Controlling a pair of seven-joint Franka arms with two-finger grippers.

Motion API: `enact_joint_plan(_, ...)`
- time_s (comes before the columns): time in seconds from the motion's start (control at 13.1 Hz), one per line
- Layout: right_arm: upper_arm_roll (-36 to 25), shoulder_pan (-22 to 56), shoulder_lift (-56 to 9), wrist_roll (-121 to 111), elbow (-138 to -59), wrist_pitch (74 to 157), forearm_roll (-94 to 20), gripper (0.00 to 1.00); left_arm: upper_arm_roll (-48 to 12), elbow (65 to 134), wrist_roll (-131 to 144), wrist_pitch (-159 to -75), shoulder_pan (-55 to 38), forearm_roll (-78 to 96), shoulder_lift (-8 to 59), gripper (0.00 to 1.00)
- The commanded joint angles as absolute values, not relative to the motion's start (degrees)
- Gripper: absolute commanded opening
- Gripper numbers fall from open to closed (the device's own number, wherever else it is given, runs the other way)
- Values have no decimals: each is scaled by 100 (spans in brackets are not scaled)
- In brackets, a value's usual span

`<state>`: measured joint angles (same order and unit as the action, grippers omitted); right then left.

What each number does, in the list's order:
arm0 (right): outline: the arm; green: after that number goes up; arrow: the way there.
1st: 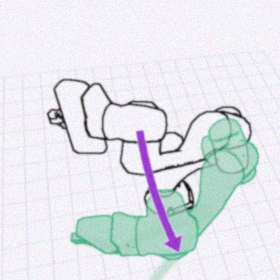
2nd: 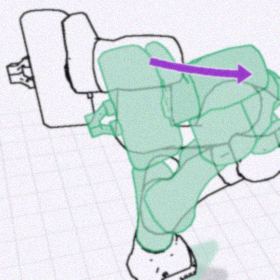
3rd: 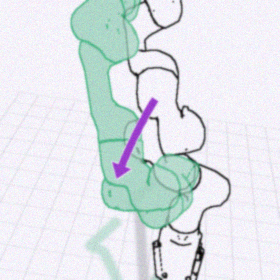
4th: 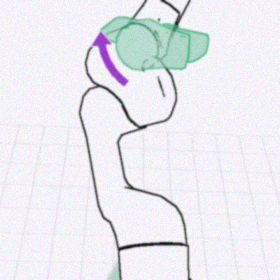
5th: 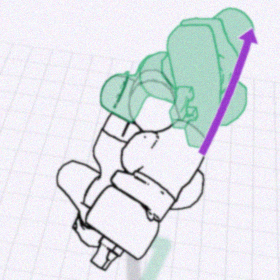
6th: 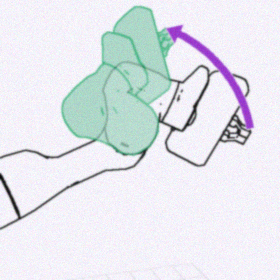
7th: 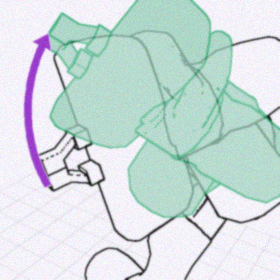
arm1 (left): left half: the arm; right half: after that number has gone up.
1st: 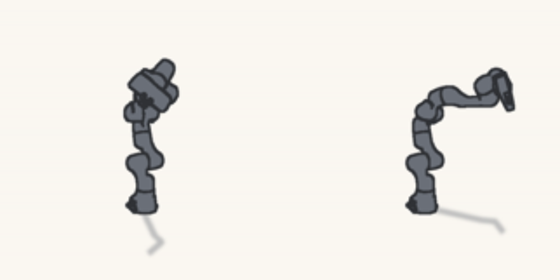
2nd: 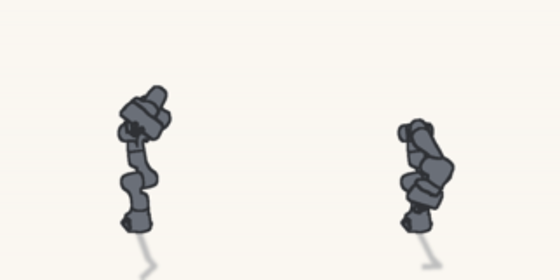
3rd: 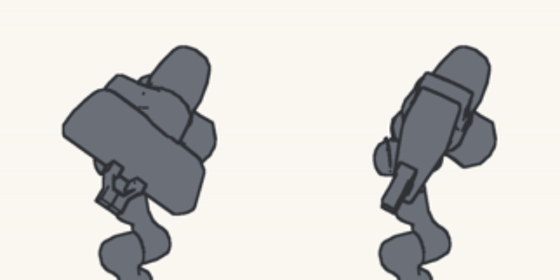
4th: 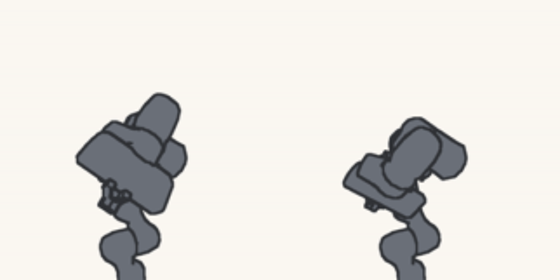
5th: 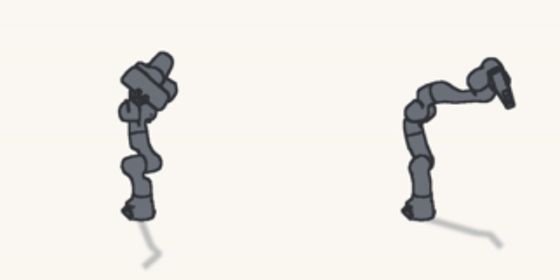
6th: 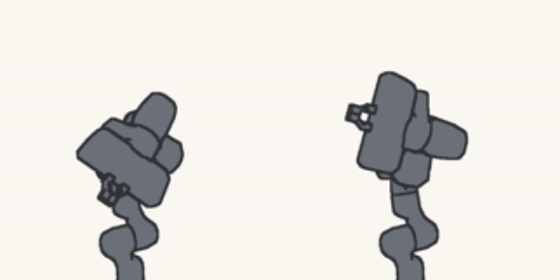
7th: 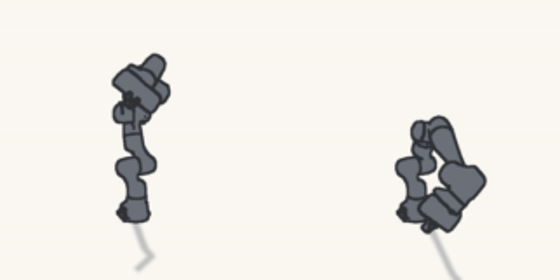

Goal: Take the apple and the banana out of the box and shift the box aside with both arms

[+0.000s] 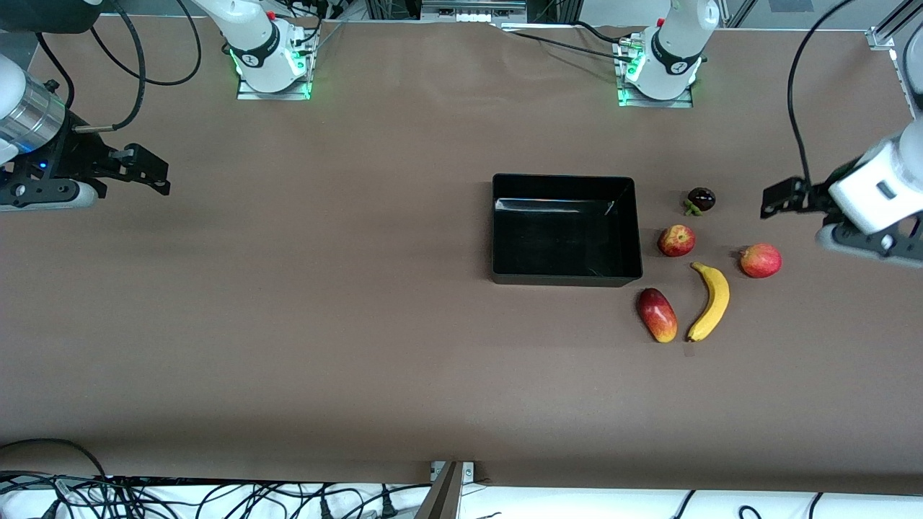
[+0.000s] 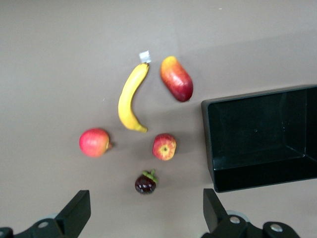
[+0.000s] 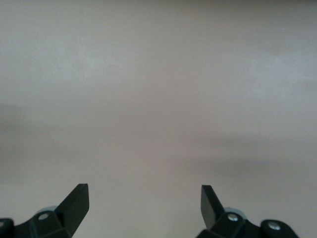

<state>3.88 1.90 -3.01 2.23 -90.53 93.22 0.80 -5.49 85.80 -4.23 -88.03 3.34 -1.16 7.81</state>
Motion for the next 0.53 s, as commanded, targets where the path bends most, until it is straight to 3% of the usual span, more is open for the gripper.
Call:
enact_joint_plan(0.0, 474, 176, -272, 272, -9009, 9299, 71, 100, -27, 10235, 254, -9918, -219, -17, -419, 100)
enact_joint_plan(0.15, 518, 386, -264, 272, -9009, 9325, 96, 100, -26, 10389, 203, -10265, -141, -52, -510, 100)
enact_joint_plan(0.46, 554, 790, -429, 158, -9122, 9089, 97, 100, -79, 10108, -97, -9941, -149, -201, -352, 100)
